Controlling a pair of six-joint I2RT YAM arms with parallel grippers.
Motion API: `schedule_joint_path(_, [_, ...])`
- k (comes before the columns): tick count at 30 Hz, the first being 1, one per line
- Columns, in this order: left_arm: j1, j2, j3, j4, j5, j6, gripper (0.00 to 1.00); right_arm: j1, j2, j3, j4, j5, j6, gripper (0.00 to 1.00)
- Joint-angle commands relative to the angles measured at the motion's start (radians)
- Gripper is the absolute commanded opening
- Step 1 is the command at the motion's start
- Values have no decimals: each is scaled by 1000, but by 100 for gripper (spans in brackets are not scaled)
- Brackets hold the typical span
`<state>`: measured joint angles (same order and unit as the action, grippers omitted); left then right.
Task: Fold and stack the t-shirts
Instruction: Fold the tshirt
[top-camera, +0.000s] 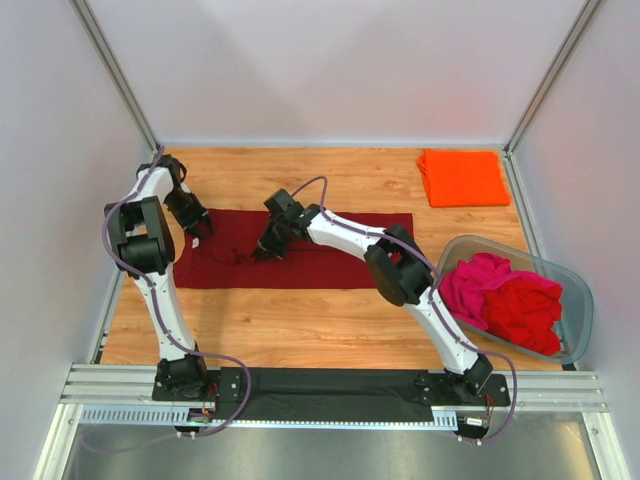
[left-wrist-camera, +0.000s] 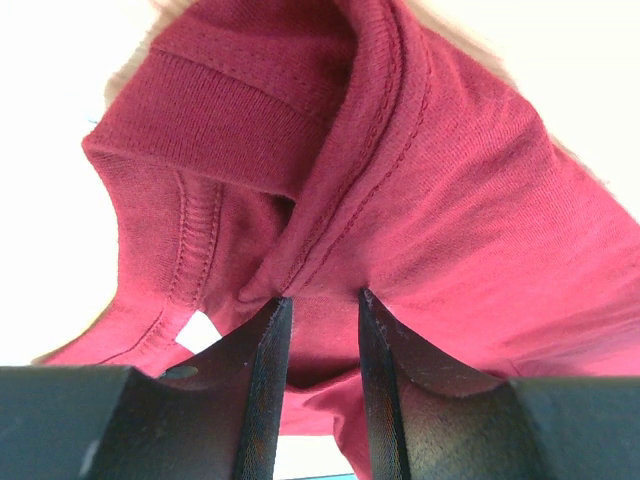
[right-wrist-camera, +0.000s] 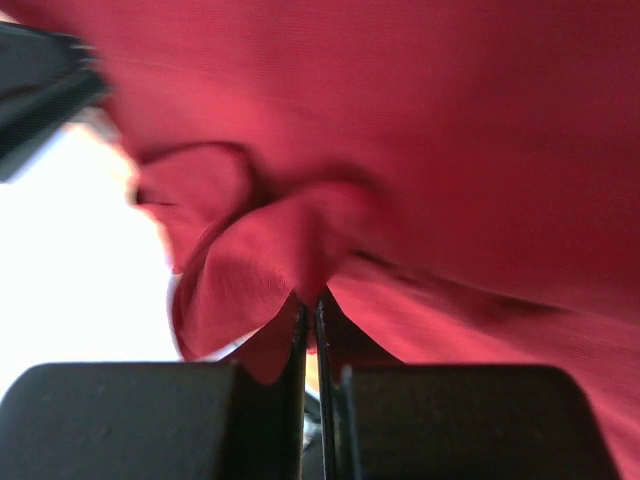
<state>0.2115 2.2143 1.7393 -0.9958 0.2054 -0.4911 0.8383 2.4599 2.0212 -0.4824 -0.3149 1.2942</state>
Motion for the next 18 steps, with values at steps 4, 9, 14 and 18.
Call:
schedule_joint_path(4, [0,27,57,-30,-92,36,40,-28,-67,-38,-157,7,-182,2])
schedule_joint_path(9, [0,16,86,-64,-96,39,40,-30,-81,-36,-137,10,-231,8])
schedule_joint_path(14, [-14,-56,92,-79,-98,58,40,-31,-90,-18,-156,10,-242,14])
schedule_joint_path(18, [-41,-119,80,-72,-32,88,41,-33,-99,-27,-154,-1,-249,6])
